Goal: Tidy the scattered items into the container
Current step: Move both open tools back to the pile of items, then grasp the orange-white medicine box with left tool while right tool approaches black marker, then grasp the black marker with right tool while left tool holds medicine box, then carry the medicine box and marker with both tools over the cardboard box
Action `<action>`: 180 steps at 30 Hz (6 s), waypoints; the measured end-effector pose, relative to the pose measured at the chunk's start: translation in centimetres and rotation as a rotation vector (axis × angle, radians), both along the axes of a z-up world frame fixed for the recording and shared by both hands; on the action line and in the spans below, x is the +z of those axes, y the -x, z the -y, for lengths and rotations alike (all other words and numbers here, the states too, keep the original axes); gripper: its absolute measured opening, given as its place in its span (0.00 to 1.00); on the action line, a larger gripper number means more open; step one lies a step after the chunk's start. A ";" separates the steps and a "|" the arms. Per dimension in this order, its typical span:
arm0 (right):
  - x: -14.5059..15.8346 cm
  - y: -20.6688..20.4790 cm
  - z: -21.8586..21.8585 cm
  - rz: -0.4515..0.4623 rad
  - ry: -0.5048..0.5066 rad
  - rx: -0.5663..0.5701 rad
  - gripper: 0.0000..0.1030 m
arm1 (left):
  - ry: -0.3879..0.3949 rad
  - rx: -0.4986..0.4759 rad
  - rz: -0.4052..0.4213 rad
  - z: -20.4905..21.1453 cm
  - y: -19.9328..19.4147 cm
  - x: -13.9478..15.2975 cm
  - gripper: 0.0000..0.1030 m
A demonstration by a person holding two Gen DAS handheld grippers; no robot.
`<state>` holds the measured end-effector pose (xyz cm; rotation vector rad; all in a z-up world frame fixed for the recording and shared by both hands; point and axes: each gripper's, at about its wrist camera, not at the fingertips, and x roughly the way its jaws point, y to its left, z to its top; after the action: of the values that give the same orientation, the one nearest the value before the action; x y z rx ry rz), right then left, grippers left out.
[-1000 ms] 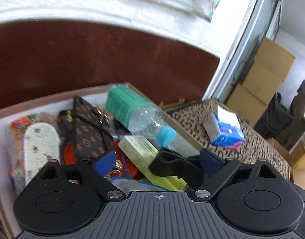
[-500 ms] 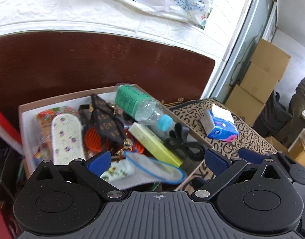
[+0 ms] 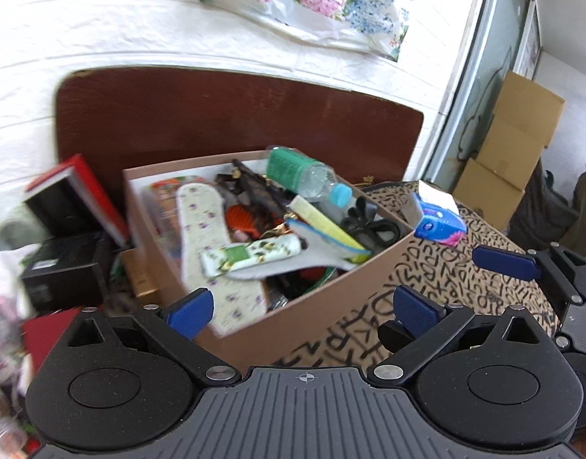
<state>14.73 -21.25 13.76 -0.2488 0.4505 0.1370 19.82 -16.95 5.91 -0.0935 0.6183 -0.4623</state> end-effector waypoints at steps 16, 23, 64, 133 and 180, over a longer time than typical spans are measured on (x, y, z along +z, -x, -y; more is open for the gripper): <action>0.2 5.8 -7.8 0.017 0.061 0.178 0.99 | -0.038 0.120 0.008 -6.8 7.0 0.0 1.00; -2.2 7.8 -10.5 -0.069 -0.003 0.286 1.00 | 0.020 0.215 -0.063 -12.1 11.3 -4.0 1.00; -12.9 2.3 -23.8 -0.366 -0.020 0.579 0.87 | 0.017 0.418 -0.242 -27.0 9.6 -12.3 0.82; -12.5 11.0 -18.9 -0.470 -0.041 0.478 0.28 | -0.232 0.364 -0.252 -26.9 17.1 -12.8 0.77; -3.6 4.8 -11.0 -0.210 -0.181 0.324 0.10 | -0.121 0.165 -0.003 -12.8 7.6 -1.1 0.65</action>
<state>9.95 -10.24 10.14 -0.1280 0.6005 0.5221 12.17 -4.19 4.81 -0.0298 0.6348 -0.2641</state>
